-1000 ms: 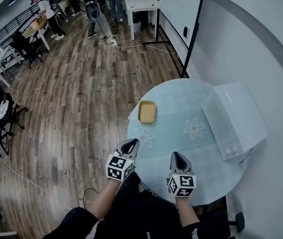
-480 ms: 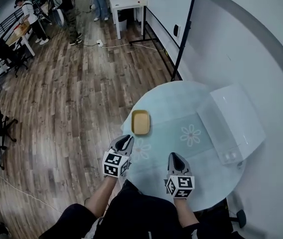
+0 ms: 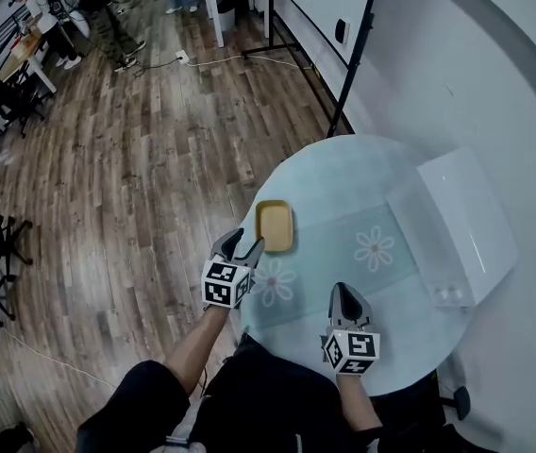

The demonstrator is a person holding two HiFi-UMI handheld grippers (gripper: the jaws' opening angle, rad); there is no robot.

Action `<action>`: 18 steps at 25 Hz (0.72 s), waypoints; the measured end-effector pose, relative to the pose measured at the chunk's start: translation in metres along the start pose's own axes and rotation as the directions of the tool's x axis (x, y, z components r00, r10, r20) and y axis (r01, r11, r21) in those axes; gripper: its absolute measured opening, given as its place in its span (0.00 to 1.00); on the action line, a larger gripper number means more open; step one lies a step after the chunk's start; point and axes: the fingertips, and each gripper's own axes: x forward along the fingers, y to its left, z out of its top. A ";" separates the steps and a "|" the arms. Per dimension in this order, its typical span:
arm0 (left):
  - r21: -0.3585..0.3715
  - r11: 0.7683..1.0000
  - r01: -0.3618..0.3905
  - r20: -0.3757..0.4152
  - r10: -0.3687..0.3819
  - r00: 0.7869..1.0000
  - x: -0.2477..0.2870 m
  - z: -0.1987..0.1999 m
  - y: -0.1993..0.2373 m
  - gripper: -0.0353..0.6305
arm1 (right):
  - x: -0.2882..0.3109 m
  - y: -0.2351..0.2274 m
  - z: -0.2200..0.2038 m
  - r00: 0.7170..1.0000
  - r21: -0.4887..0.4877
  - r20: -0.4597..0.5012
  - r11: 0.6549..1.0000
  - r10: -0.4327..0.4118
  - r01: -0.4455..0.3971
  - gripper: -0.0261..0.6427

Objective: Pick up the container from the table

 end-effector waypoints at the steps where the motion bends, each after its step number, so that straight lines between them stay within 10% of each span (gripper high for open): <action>1: -0.003 1.000 0.005 -0.014 -0.005 1.000 0.006 -0.004 0.002 0.37 | 0.002 -0.001 -0.001 1.000 0.001 -0.005 1.000 -0.006 0.006 0.08; 18: -0.015 1.000 -0.017 -0.225 0.013 0.974 0.102 -0.066 0.050 0.37 | 0.034 -0.012 -0.013 0.993 0.023 -0.080 0.996 -0.081 0.083 0.08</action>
